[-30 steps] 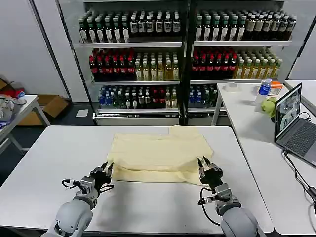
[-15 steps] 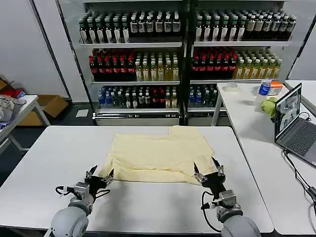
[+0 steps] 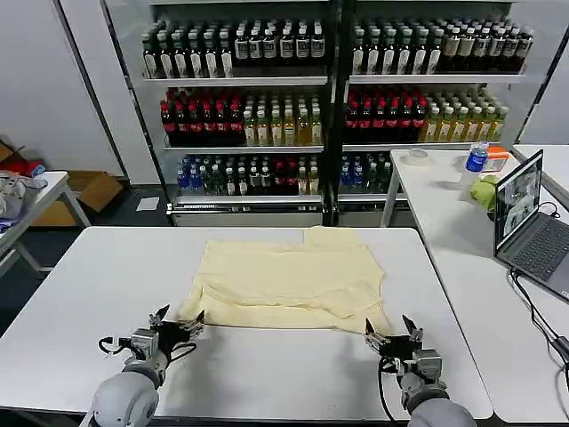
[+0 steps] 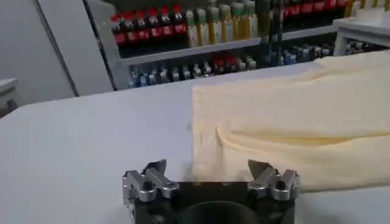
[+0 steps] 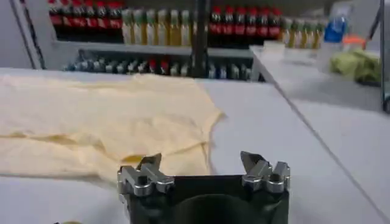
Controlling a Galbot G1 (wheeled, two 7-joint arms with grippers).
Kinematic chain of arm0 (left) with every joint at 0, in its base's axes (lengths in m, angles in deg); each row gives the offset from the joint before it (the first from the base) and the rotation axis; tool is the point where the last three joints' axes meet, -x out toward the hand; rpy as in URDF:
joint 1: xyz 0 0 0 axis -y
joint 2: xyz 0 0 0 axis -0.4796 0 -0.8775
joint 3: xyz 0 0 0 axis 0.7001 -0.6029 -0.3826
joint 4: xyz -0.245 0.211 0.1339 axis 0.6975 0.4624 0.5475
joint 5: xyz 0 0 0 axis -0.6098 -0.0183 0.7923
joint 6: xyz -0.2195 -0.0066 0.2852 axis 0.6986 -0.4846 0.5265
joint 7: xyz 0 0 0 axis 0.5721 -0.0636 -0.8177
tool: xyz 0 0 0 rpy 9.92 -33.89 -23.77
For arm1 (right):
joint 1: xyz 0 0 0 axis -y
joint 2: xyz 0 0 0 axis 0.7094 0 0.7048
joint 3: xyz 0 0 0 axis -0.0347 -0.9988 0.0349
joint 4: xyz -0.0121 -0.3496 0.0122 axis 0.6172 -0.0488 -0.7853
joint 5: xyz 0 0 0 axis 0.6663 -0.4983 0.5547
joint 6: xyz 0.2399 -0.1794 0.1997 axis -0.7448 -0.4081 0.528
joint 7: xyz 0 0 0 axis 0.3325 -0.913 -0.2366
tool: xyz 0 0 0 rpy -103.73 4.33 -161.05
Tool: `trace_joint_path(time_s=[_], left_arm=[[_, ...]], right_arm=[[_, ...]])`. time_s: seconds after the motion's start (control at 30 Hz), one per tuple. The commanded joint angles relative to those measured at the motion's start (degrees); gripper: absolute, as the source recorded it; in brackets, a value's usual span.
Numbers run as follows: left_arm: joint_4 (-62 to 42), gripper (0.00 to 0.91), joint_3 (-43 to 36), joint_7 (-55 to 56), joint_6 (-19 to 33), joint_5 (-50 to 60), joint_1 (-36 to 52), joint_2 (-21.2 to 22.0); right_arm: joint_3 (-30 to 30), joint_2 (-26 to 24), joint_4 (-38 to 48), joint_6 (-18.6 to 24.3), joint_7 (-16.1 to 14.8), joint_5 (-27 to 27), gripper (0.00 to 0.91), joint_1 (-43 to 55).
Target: Fold and organize the clothes.
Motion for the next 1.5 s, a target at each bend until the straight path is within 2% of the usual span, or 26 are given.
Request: trace_joint_path(time_s=[0.03, 0.07, 0.9, 1.23, 1.5], left_arm=[[-0.32, 0.020, -0.53, 0.17, 0.06, -0.98, 0.41, 0.10], [-0.31, 0.020, -0.56, 0.15, 0.04, -0.96, 0.38, 0.09], [1.94, 0.020, 1.42, -0.47, 0.26, -1.07, -3.71, -0.74], [12.71, 0.020, 4.90, 0.09, -0.41, -1.02, -15.85, -0.90], [19.75, 0.020, 7.84, 0.91, -0.20, -0.78, -26.94, -0.89]], right_arm=[[-0.87, 0.74, 1.04, -2.24, 1.55, 3.52, 0.060, 0.38], [-0.99, 0.83, 1.07, -2.21, 1.57, 3.44, 0.000, 0.49], [0.00, 0.65, -1.50, -1.32, 0.74, 1.52, 0.000, -2.43], [2.80, -0.49, -9.54, -1.93, -0.12, -0.42, 0.000, -11.51], [4.28, -0.46, -14.96, -2.19, -1.78, -5.39, 0.000, -20.76]])
